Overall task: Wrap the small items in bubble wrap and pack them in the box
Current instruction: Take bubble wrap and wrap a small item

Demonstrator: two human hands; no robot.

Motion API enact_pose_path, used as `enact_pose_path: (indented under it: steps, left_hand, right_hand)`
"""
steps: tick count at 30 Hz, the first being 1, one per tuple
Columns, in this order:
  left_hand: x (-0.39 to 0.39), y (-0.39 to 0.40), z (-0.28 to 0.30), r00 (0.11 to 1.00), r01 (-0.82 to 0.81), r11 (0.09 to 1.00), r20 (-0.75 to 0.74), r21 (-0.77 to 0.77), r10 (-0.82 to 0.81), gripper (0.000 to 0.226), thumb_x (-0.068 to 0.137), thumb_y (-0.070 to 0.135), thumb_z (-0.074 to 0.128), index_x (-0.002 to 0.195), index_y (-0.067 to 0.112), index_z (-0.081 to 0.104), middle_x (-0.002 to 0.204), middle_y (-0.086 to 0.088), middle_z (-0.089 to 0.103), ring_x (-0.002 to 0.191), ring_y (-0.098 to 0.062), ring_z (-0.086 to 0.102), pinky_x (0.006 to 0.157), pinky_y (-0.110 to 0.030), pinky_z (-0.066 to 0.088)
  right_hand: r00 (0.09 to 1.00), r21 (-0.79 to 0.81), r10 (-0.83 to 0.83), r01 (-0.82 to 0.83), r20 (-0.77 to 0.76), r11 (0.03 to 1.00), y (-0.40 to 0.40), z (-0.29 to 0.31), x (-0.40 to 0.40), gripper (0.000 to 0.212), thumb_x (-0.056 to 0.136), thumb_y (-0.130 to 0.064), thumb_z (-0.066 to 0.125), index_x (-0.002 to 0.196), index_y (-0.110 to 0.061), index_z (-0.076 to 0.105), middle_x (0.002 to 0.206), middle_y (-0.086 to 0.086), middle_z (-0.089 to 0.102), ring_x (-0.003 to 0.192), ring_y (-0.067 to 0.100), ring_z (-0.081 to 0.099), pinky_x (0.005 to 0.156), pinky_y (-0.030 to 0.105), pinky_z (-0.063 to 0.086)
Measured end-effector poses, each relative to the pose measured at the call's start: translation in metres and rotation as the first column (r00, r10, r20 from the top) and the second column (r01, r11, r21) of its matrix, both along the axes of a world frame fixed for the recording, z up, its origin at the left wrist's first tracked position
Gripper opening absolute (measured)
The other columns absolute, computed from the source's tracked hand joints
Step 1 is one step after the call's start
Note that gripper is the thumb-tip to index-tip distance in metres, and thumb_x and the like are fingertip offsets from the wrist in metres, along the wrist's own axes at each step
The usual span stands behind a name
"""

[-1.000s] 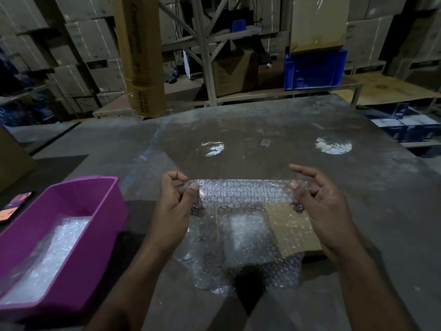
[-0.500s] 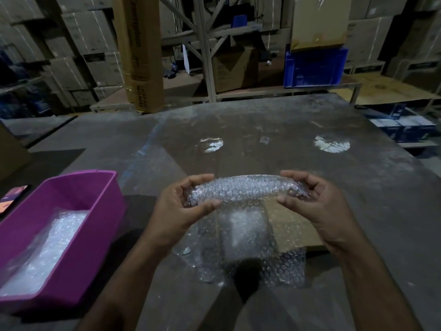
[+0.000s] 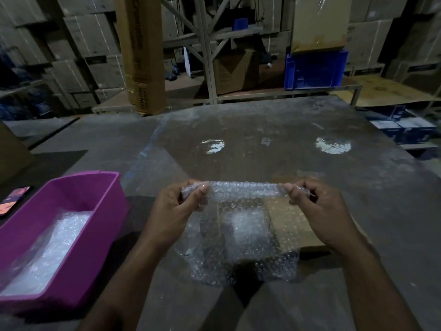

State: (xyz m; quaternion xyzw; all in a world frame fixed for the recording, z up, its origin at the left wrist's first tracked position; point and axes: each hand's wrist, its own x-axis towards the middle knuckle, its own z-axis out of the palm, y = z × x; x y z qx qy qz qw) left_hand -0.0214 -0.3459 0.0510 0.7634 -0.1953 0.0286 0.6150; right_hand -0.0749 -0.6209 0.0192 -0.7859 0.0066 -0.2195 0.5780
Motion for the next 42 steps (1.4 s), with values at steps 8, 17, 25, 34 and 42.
enact_pose_path:
  steps: [8, 17, 25, 34, 42]
  left_hand:
    - [-0.001, -0.004, -0.001, 0.999, -0.028, 0.999, -0.029, -0.021, 0.027, 0.031, 0.107, 0.015, 0.045, 0.115, 0.035, 0.067, 0.093, 0.003, 0.064, 0.088, -0.025, 0.059, 0.082, -0.048, 0.057]
    - [-0.003, 0.000, 0.004, 0.989, 0.087, 0.996, -0.119, 0.005, -0.086, 0.040, 0.079, 0.015, 0.079, 0.119, 0.019, 0.071, 0.115, 0.004, 0.076, 0.103, -0.021, 0.073, 0.087, -0.031, 0.059]
    - [0.006, 0.003, -0.002, 1.000, -0.011, 0.998, 0.017, 0.059, 0.010, 0.018, 0.085, 0.037, 0.071, 0.078, 0.020, 0.073, 0.089, 0.001, 0.064, 0.082, -0.011, 0.061, 0.074, -0.032, 0.050]
    - [0.001, -0.002, -0.002, 0.999, 0.016, 1.000, -0.048, -0.027, -0.017, 0.029, 0.105, 0.007, 0.047, 0.106, 0.023, 0.072, 0.087, -0.002, 0.066, 0.070, -0.014, 0.057, 0.068, -0.035, 0.055]
    - [0.000, 0.000, -0.001, 0.990, 0.074, 0.997, -0.122, 0.010, -0.072, 0.038, 0.075, 0.015, 0.082, 0.112, 0.017, 0.073, 0.103, -0.002, 0.078, 0.091, -0.016, 0.074, 0.080, -0.025, 0.059]
  right_hand:
    - [0.996, 0.262, 0.087, -0.090, 0.024, 0.961, 0.008, 0.000, 0.002, 0.022, 0.097, -0.017, 0.062, 0.105, -0.030, 0.078, 0.102, 0.006, 0.074, 0.071, 0.011, 0.058, 0.068, 0.026, 0.052]
    - [0.997, 0.123, 0.063, -0.058, -0.040, 0.991, 0.006, 0.004, -0.002, 0.016, 0.077, -0.024, 0.082, 0.093, -0.022, 0.077, 0.095, -0.009, 0.078, 0.083, 0.005, 0.069, 0.075, 0.021, 0.055]
    - [0.998, 0.020, 0.052, -0.052, -0.024, 0.998, 0.002, 0.001, 0.002, 0.016, 0.094, -0.036, 0.060, 0.090, -0.029, 0.075, 0.086, -0.011, 0.069, 0.076, 0.006, 0.063, 0.071, 0.015, 0.047]
    - [0.991, 0.201, 0.129, -0.119, -0.036, 0.972, 0.006, 0.004, 0.001, 0.018, 0.091, -0.033, 0.062, 0.101, -0.027, 0.077, 0.113, -0.011, 0.074, 0.079, 0.007, 0.064, 0.074, 0.023, 0.054]
    - [0.996, 0.090, 0.078, -0.073, -0.044, 0.993, 0.002, 0.001, 0.003, 0.008, 0.080, -0.032, 0.077, 0.084, -0.025, 0.077, 0.087, -0.011, 0.074, 0.077, 0.004, 0.067, 0.074, 0.025, 0.051]
